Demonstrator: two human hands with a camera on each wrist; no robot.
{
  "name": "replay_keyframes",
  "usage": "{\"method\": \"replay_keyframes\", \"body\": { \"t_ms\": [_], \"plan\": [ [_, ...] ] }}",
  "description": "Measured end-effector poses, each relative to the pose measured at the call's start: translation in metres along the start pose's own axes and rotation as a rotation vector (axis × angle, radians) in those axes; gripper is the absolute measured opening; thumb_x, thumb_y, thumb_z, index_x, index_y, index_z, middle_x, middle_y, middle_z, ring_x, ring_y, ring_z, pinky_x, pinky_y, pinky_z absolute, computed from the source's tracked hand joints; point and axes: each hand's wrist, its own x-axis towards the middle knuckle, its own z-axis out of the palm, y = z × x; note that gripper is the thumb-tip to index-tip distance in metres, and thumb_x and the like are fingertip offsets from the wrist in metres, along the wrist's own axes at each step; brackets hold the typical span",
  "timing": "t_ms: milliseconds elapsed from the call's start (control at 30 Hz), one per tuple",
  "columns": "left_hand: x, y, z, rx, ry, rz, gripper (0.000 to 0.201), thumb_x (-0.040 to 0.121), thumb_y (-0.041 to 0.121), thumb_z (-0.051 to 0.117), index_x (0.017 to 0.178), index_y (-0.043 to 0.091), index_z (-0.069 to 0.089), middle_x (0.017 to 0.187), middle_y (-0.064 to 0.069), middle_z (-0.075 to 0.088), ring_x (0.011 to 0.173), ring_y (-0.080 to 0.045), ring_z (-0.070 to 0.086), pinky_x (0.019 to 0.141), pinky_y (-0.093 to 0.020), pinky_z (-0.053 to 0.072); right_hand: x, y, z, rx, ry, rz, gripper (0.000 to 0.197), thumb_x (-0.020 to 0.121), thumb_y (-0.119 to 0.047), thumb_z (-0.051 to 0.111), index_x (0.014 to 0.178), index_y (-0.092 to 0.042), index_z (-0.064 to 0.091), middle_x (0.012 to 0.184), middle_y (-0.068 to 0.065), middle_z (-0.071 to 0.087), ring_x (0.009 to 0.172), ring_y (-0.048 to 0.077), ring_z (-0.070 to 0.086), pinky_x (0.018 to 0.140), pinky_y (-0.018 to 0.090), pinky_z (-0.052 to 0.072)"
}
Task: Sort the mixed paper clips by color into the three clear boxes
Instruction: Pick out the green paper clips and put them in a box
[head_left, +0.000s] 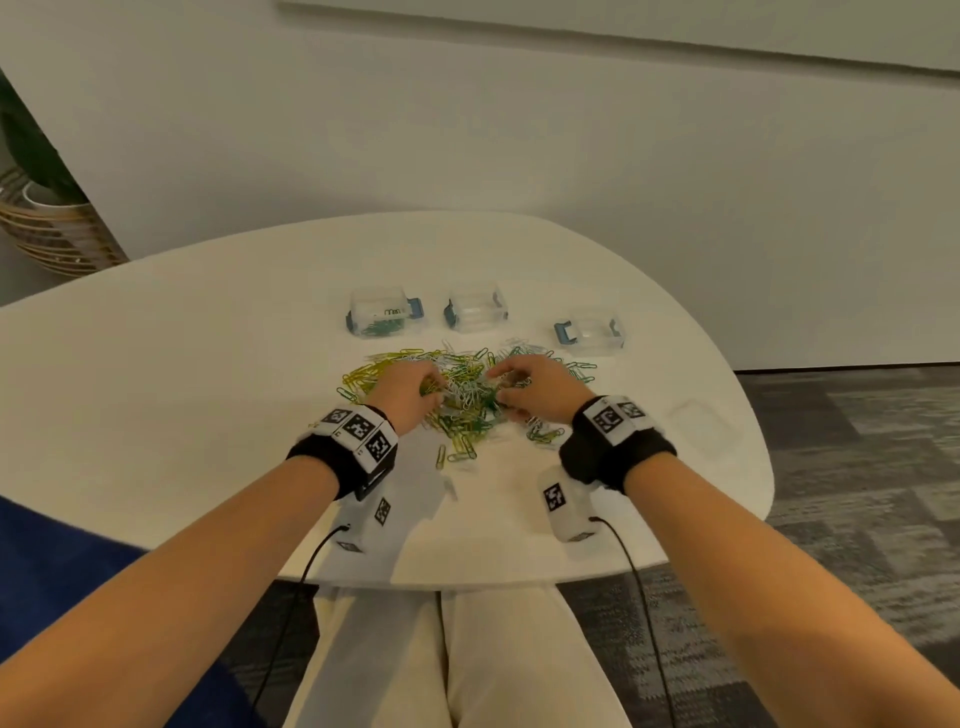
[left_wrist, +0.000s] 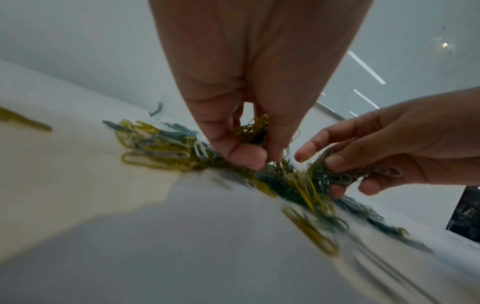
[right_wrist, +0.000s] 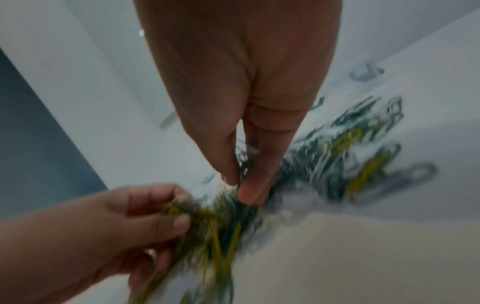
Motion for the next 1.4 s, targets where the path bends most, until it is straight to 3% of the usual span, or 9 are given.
{"method": "replay_keyframes", "body": {
  "t_ms": [67, 200, 300, 467, 600, 833, 967, 1100, 1400],
  "plan": [
    [0.005, -0.002, -0.001, 0.027, 0.042, -0.005, 0.029, 0.087, 0.02, 0.065, 0.114, 0.015, 0.058, 0.124, -0.008, 0.052, 0.111, -0.025, 0.053, 0.093, -0.033, 0.042, 0.003, 0.008, -0.019, 0.022, 0.051, 0.033, 0.028, 0.09, -0.005, 0.061, 0.116, -0.013, 0.063, 0.1, 0.006, 0.062, 0.072, 0.021, 0.066, 0.071, 0.031, 0.06],
    [0.014, 0.004, 0.014, 0.137, 0.046, -0.039, 0.04, 0.082, 0.022, 0.07, 0.117, 0.015, 0.052, 0.119, -0.008, 0.039, 0.105, -0.025, 0.049, 0.092, -0.031, 0.043, 0.015, 0.028, -0.034, -0.316, 0.092, 0.176, 0.04, 0.088, -0.018, 0.065, 0.126, -0.01, 0.056, 0.124, 0.013, 0.058, 0.104, 0.029, 0.061, 0.09, 0.035, 0.053],
    [0.019, 0.016, 0.027, 0.197, -0.017, 0.018, 0.043, 0.081, 0.026, 0.071, 0.119, 0.018, 0.052, 0.12, -0.008, 0.039, 0.113, -0.026, 0.043, 0.097, -0.034, 0.039, 0.02, 0.034, -0.019, -0.382, 0.015, 0.184, 0.065, 0.082, -0.035, 0.072, 0.137, -0.011, 0.048, 0.133, 0.014, 0.051, 0.108, 0.029, 0.06, 0.092, 0.036, 0.051],
    [0.028, 0.028, 0.041, 0.194, -0.174, 0.056, 0.05, 0.082, 0.026, 0.069, 0.127, 0.024, 0.048, 0.13, -0.011, 0.035, 0.118, -0.029, 0.044, 0.102, -0.04, 0.04, 0.03, 0.031, 0.003, -0.391, 0.079, -0.028, 0.032, 0.083, -0.015, 0.07, 0.115, -0.012, 0.064, 0.114, 0.011, 0.061, 0.101, 0.025, 0.059, 0.078, 0.024, 0.041],
    [0.034, 0.023, 0.032, 0.188, -0.139, 0.048, 0.029, 0.084, 0.021, 0.066, 0.111, 0.021, 0.055, 0.121, -0.007, 0.04, 0.098, -0.024, 0.055, 0.09, -0.035, 0.047, 0.029, 0.033, 0.001, 0.146, 0.086, 0.01, 0.018, 0.092, -0.001, 0.056, 0.106, -0.006, 0.068, 0.097, 0.01, 0.064, 0.072, 0.018, 0.061, 0.067, 0.025, 0.057],
    [0.033, 0.019, 0.014, 0.029, 0.075, 0.078, 0.015, 0.088, 0.012, 0.061, 0.101, 0.017, 0.065, 0.103, -0.001, 0.05, 0.088, -0.017, 0.054, 0.079, -0.025, 0.04, 0.019, 0.032, -0.021, 0.736, -0.045, 0.198, 0.026, 0.097, 0.0, 0.043, 0.119, 0.002, 0.058, 0.103, 0.012, 0.067, 0.086, 0.023, 0.064, 0.081, 0.029, 0.056],
    [0.028, 0.035, 0.011, -0.025, -0.116, 0.191, 0.014, 0.085, 0.011, 0.066, 0.098, 0.015, 0.068, 0.086, 0.011, 0.05, 0.073, -0.006, 0.048, 0.078, -0.025, 0.044, 0.02, 0.03, -0.03, 0.23, 0.119, 0.088, 0.026, 0.089, -0.003, 0.05, 0.105, -0.014, 0.066, 0.106, 0.004, 0.071, 0.096, 0.016, 0.062, 0.082, 0.026, 0.048],
    [0.029, 0.031, 0.024, 0.218, -0.286, 0.213, 0.03, 0.078, 0.021, 0.074, 0.106, 0.018, 0.063, 0.102, 0.001, 0.048, 0.092, -0.016, 0.051, 0.084, -0.029, 0.044, 0.024, 0.024, -0.02, -0.221, 0.147, -0.08, 0.031, 0.083, -0.001, 0.053, 0.105, -0.016, 0.07, 0.114, 0.002, 0.067, 0.105, 0.016, 0.06, 0.091, 0.024, 0.045],
    [0.028, 0.011, 0.019, 0.141, -0.155, 0.132, 0.012, 0.082, 0.016, 0.069, 0.093, 0.016, 0.063, 0.089, 0.002, 0.061, 0.086, -0.018, 0.06, 0.077, -0.029, 0.05, 0.033, 0.028, 0.008, -0.347, 0.104, -0.094, 0.021, 0.082, -0.016, 0.072, 0.101, -0.008, 0.068, 0.094, 0.005, 0.065, 0.086, 0.019, 0.06, 0.076, 0.025, 0.047]
  ]
}}
